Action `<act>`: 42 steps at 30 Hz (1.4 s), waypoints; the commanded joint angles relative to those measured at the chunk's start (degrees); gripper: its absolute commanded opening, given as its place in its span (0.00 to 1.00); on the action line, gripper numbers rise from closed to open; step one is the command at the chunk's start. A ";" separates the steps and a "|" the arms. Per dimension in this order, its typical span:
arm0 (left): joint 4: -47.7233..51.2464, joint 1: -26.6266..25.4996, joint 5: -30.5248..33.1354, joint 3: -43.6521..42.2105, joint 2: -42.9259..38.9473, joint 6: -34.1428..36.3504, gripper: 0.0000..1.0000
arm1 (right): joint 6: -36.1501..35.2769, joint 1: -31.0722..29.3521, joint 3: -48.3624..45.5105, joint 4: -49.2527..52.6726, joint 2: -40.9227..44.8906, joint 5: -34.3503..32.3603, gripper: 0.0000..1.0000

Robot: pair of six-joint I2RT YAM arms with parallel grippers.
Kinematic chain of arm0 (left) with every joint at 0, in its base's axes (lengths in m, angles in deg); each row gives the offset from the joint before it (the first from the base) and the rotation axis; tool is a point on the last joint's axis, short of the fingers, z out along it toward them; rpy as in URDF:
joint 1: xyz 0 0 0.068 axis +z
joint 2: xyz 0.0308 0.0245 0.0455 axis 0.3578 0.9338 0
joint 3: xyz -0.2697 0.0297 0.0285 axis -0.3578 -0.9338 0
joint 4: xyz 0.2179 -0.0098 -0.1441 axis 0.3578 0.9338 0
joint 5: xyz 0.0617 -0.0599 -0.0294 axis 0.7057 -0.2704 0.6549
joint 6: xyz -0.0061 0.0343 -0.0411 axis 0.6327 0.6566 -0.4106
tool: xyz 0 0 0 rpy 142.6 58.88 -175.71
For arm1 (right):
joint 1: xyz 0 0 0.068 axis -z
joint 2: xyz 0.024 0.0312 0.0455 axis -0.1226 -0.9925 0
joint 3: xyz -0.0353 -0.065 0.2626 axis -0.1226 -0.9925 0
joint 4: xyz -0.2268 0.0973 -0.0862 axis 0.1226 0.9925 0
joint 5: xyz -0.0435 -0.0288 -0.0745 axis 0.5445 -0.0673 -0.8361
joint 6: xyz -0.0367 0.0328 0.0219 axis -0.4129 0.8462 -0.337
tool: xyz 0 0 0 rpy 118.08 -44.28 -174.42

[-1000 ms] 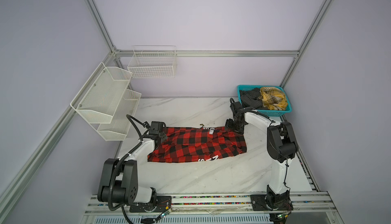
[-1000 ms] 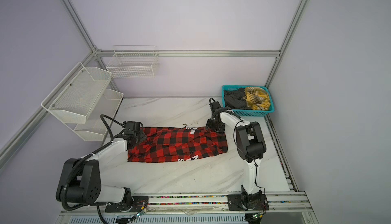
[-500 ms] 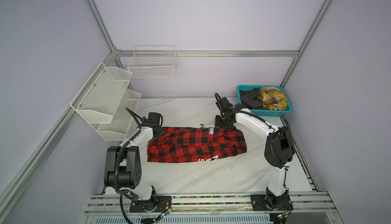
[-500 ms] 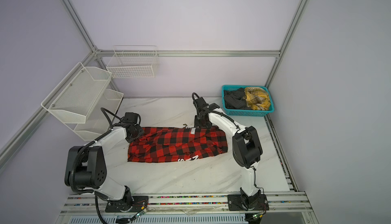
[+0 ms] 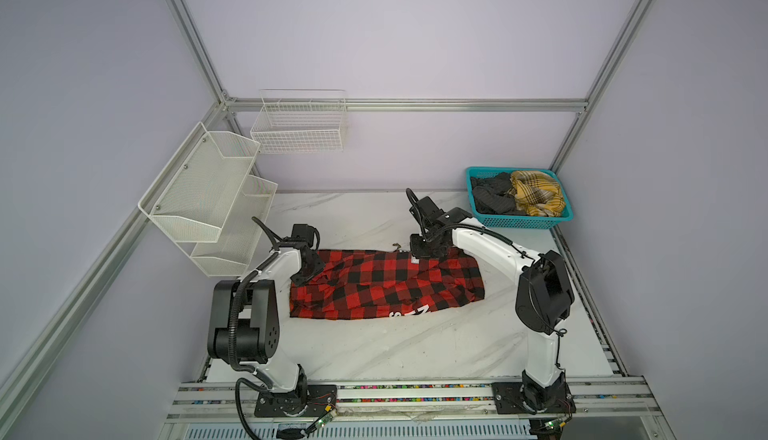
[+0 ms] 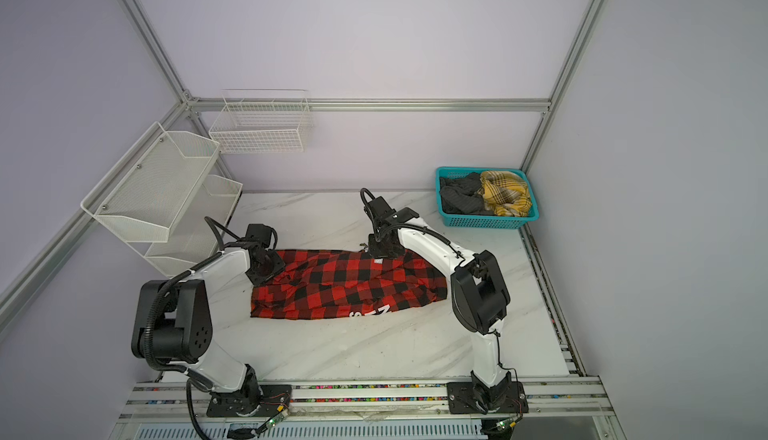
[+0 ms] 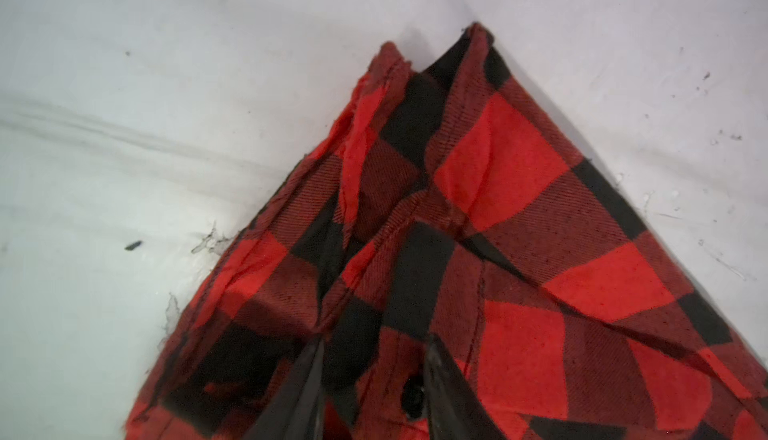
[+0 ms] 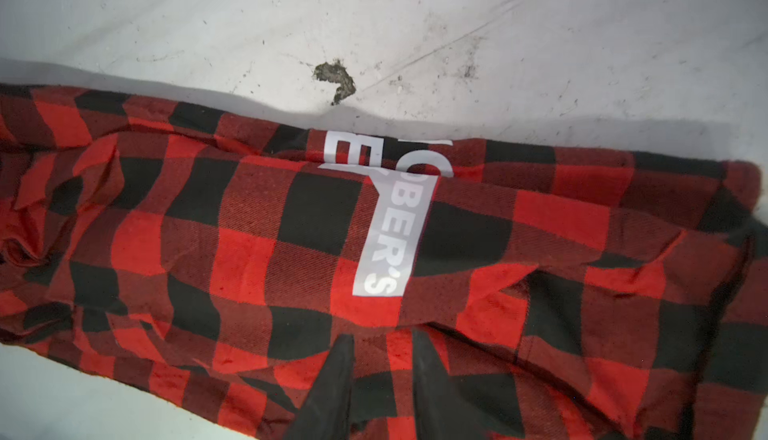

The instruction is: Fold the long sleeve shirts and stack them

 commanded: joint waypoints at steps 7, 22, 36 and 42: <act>-5.16 0.21 0.54 0.60 -7.17 1.49 0.00 | -0.31 -1.04 1.09 1.27 -2.98 0.65 0.24; -11.52 -0.05 4.81 -4.66 -8.59 0.33 0.00 | 1.08 -2.28 2.04 -2.24 -9.68 2.29 0.25; -11.72 -0.06 4.54 -8.36 -8.31 -1.58 0.00 | 7.39 5.34 2.76 0.97 -5.45 -7.34 0.66; -11.69 -0.07 3.95 -7.99 -7.57 -1.15 0.00 | 5.79 6.77 9.87 2.23 -10.39 -12.03 0.61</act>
